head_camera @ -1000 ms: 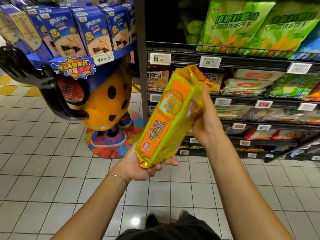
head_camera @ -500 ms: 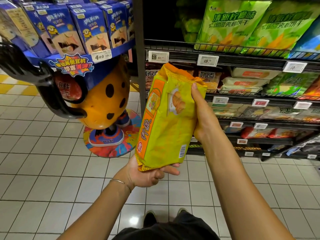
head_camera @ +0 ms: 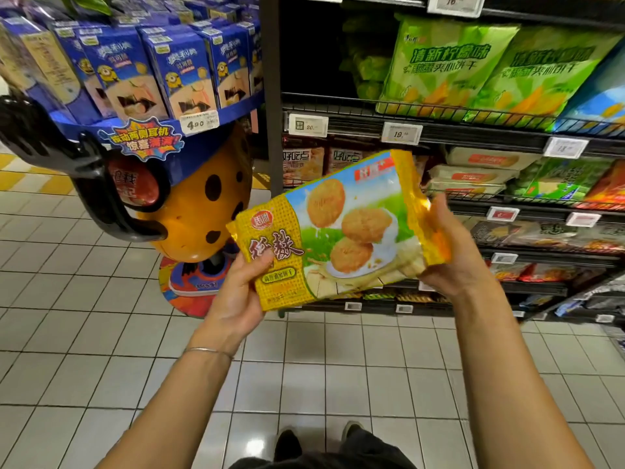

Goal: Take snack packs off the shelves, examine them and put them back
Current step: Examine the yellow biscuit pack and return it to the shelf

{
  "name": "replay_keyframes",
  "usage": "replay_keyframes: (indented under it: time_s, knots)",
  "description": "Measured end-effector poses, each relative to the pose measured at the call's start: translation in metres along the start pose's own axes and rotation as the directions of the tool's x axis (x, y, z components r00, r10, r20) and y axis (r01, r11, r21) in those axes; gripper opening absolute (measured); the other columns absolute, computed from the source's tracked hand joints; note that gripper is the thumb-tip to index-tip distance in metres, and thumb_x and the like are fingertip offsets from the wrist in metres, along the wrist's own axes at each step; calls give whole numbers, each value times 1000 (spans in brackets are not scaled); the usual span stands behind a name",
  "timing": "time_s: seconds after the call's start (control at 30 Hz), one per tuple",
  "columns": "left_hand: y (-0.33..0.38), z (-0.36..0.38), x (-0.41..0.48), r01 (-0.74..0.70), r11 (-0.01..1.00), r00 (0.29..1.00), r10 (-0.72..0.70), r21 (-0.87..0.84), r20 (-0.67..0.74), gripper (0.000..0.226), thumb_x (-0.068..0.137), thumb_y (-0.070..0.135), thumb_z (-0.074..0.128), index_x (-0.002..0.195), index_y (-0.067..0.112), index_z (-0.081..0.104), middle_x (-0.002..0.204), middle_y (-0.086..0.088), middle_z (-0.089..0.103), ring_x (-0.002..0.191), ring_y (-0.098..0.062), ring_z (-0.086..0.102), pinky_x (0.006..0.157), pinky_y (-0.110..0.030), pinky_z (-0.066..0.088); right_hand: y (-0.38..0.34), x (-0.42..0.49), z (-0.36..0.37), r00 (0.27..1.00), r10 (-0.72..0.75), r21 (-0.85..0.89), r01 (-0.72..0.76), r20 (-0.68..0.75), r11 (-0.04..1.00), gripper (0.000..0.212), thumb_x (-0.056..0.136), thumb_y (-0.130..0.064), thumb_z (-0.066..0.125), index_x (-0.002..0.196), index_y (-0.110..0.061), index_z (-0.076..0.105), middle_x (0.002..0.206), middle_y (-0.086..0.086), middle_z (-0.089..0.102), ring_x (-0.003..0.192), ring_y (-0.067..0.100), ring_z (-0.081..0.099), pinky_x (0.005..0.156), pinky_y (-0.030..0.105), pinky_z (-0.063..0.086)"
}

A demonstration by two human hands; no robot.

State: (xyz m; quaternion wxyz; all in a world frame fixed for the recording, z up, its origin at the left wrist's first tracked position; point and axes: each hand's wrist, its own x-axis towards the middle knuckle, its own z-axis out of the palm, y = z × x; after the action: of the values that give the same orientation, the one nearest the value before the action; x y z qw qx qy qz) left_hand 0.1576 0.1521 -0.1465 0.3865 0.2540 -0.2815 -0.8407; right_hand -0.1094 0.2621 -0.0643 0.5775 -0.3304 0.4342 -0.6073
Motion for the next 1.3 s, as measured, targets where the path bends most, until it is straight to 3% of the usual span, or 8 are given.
replay_keyframes:
  time_s: [0.17, 0.27, 0.4, 0.5, 0.63, 0.87, 1.03, 1.3]
  knots:
    - [16, 3, 7, -147, 958, 989, 135, 245, 63, 60, 82, 8, 75, 139, 17, 56, 136, -19, 68, 123, -41, 66, 97, -57, 58, 4, -1, -9, 997, -42, -256, 22, -72, 967, 78, 64, -40, 93, 131, -14, 62, 116, 6, 77, 101, 22, 75, 84, 34, 62]
    - [20, 0, 6, -160, 947, 985, 135, 278, 106, 71, 76, 17, 89, 138, 18, 55, 135, -18, 69, 121, -39, 68, 92, -55, 61, 12, 1, -9, 986, -96, -293, 53, -135, 955, 53, 79, -18, 70, 130, -9, 60, 110, 7, 78, 98, 23, 75, 84, 34, 61]
    - [23, -4, 4, -166, 902, 986, 154, 398, 61, 95, 50, 38, 105, 131, 21, 59, 126, -12, 74, 115, -34, 72, 87, -46, 63, 19, -3, -19, 995, -46, -294, 19, -85, 956, 53, 80, -12, 71, 131, -9, 59, 114, 11, 77, 99, 25, 76, 81, 34, 62]
    - [34, -11, 6, -274, 751, 954, 291, 601, 72, 95, 49, 37, 105, 131, 11, 63, 121, -7, 77, 112, -28, 74, 89, -43, 63, 17, -7, -29, 997, -6, -490, -34, -79, 871, 74, 69, -15, 90, 135, -9, 59, 118, 9, 76, 108, 25, 74, 92, 40, 62]
    - [43, -19, 11, -415, 495, 888, 402, 763, 223, 79, 63, 15, 95, 134, 6, 64, 121, 15, 76, 115, -11, 72, 95, -26, 59, 21, -4, -18, 985, -124, -660, 15, -118, 751, 79, 60, -27, 94, 132, -30, 63, 121, -10, 75, 114, 8, 70, 96, 26, 58]
    - [46, -29, 18, -497, 478, 837, 484, 725, 255, 82, 69, 8, 96, 142, 10, 60, 133, 3, 71, 123, -21, 69, 100, -30, 57, 24, 4, -6, 975, -214, -656, 125, -56, 745, 69, 68, -26, 91, 122, -58, 64, 123, -18, 73, 115, 4, 69, 92, 19, 57]
    - [50, -30, 17, -500, 438, 830, 488, 747, 270, 79, 69, 6, 96, 140, 15, 63, 131, 5, 73, 122, -18, 69, 100, -30, 58, 24, 8, -3, 965, -261, -596, 212, 5, 775, 82, 73, -20, 91, 145, -38, 55, 139, -11, 66, 128, 11, 63, 96, 24, 56]
    - [56, -18, 2, -398, 581, 889, 437, 710, 141, 52, 59, 42, 97, 105, 46, 76, 108, 11, 80, 102, -11, 77, 77, -20, 61, 22, 13, -7, 959, -262, -422, 195, -105, 885, 67, 63, -26, 91, 125, -27, 66, 121, 3, 75, 113, 24, 73, 82, 27, 60]
